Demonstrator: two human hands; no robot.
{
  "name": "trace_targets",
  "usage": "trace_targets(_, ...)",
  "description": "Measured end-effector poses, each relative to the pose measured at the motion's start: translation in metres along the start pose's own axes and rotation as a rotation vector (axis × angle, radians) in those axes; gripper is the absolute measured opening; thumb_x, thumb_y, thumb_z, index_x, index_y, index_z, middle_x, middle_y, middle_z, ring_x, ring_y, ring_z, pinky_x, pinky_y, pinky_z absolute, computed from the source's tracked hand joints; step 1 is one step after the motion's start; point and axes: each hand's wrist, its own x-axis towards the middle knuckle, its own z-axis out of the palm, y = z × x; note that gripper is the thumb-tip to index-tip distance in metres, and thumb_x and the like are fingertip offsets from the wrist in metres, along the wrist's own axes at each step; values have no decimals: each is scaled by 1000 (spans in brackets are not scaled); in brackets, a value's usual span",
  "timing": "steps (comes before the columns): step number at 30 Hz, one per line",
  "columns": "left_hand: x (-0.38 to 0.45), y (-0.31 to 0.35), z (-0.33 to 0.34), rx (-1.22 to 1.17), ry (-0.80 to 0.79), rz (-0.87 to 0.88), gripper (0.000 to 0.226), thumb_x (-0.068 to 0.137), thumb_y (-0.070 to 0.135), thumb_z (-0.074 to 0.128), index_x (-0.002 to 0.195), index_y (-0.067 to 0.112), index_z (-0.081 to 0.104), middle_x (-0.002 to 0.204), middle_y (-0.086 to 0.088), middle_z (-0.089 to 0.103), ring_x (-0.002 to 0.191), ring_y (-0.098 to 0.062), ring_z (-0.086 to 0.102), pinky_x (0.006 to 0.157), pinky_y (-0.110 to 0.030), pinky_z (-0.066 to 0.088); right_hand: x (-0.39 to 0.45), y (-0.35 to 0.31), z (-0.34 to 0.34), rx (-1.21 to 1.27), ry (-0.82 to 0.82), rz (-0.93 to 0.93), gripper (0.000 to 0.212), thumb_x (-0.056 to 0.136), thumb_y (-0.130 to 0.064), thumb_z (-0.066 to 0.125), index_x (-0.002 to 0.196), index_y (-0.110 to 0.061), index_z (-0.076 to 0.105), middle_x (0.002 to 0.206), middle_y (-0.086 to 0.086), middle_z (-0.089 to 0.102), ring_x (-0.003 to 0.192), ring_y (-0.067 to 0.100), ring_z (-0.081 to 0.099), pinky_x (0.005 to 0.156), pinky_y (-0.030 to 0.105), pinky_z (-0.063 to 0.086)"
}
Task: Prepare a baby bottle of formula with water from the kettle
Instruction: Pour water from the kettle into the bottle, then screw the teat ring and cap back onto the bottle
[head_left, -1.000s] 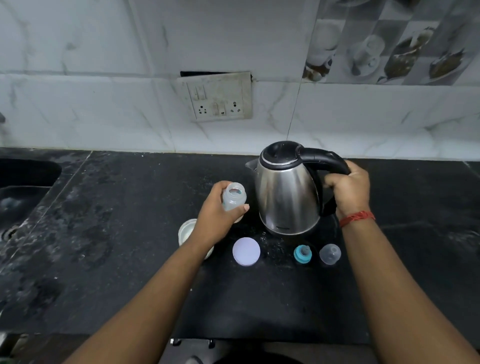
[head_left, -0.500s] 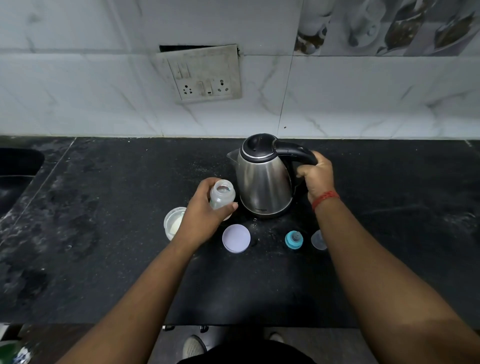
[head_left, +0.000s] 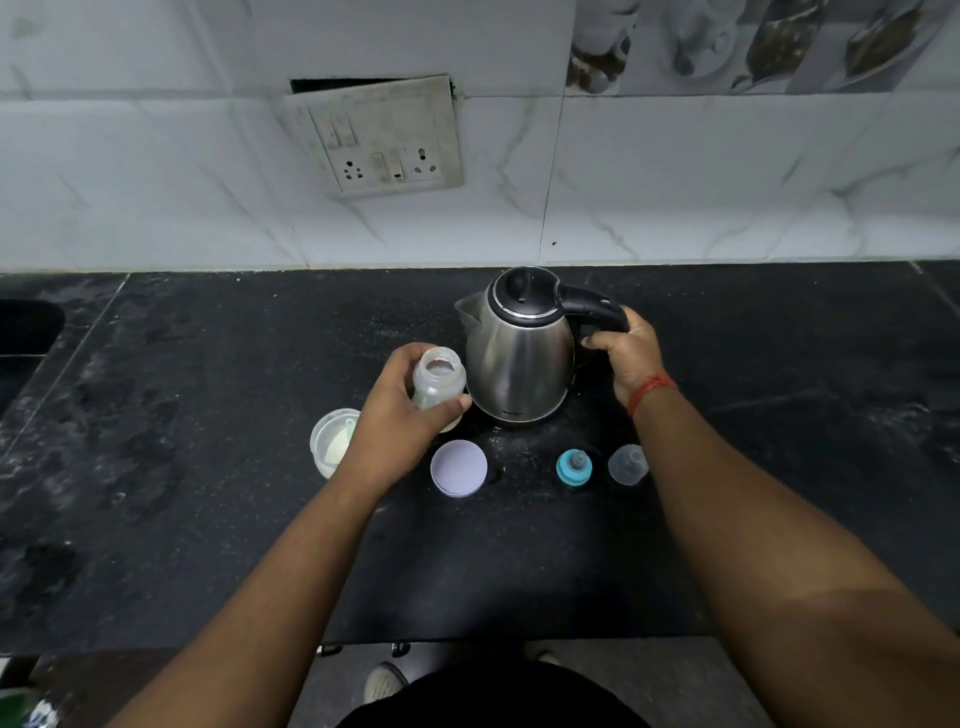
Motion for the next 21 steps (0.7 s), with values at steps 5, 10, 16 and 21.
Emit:
trace_targets(5,-5,-2,6,12,-30,8,49,81,11,86,114,35,59,113,14,68,107,-1,64,90,-18,50,-5,-9,-13,-300,14,64,61,71,8,70,122,-23,56,130,8,47,110,22,55,95,32,48)
trace_targets(10,-17,-10,10,-15,-68,-19,49,81,9,85,116,32,60,114,11,69,105,1,64,84,-11,48,-65,9,-19,-453,151,-141,48,82,10,63,125,-11,55,123,4,39,95,15,54,81,18,51)
trace_targets(16,-29,-25,14,-21,-99,-60,51,81,10,85,120,30,60,117,8,70,109,-7,66,93,-22,51,-100,52,-28,-982,-216,-269,59,86,-22,74,140,-11,52,137,7,52,125,22,51,111,37,42)
trace_targets(21,-39,-29,17,-20,-121,-74,51,81,12,86,119,34,60,115,11,70,108,-5,66,89,-19,51,-95,72,-27,-1503,-396,-276,72,84,-46,73,146,-17,47,140,5,56,131,24,50,124,41,18)
